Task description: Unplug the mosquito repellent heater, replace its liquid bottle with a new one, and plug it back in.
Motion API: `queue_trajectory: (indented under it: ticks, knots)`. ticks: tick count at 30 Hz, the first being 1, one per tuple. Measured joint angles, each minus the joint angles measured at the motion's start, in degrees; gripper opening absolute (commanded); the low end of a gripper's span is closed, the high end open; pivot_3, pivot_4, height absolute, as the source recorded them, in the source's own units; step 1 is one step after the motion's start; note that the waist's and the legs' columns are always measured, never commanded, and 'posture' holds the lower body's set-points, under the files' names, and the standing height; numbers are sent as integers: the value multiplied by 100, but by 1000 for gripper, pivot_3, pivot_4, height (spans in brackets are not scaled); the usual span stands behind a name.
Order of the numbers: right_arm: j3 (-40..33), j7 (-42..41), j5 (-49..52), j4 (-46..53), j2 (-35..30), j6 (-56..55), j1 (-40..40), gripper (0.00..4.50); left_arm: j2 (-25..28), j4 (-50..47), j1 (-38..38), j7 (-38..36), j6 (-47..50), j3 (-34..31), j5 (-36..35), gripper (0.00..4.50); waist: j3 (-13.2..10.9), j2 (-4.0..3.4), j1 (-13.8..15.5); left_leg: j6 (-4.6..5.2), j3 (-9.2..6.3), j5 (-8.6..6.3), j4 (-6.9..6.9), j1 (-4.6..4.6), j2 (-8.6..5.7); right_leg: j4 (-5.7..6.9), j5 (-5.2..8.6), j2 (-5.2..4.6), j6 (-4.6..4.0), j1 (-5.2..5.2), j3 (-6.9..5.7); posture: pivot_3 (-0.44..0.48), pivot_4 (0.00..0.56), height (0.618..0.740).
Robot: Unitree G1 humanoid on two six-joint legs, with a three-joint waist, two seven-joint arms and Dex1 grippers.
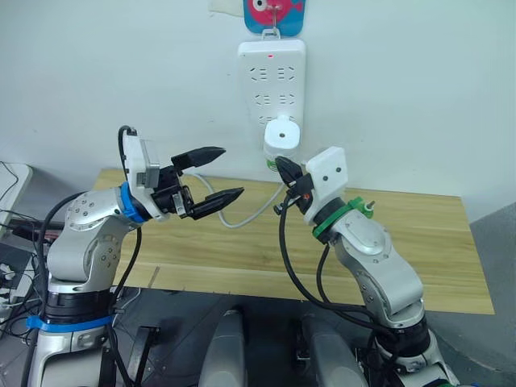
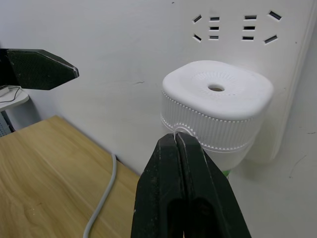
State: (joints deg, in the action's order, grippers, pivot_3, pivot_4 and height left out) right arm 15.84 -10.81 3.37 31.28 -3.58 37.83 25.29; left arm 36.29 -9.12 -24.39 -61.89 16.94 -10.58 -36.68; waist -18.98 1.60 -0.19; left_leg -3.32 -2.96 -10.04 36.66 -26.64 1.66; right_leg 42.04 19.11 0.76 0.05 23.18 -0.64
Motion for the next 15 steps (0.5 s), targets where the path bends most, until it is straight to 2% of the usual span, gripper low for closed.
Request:
queue_trajectory:
  ticks: [15]
  knots:
    - [-10, 70, -1, -31, 15, -4, 27, 22, 0, 0, 0, -6, 0, 0, -1, 4500, 0, 0, 3, 0, 0, 0, 0, 0, 0, 0, 0, 0, 0, 0, 1, 125, 319, 740]
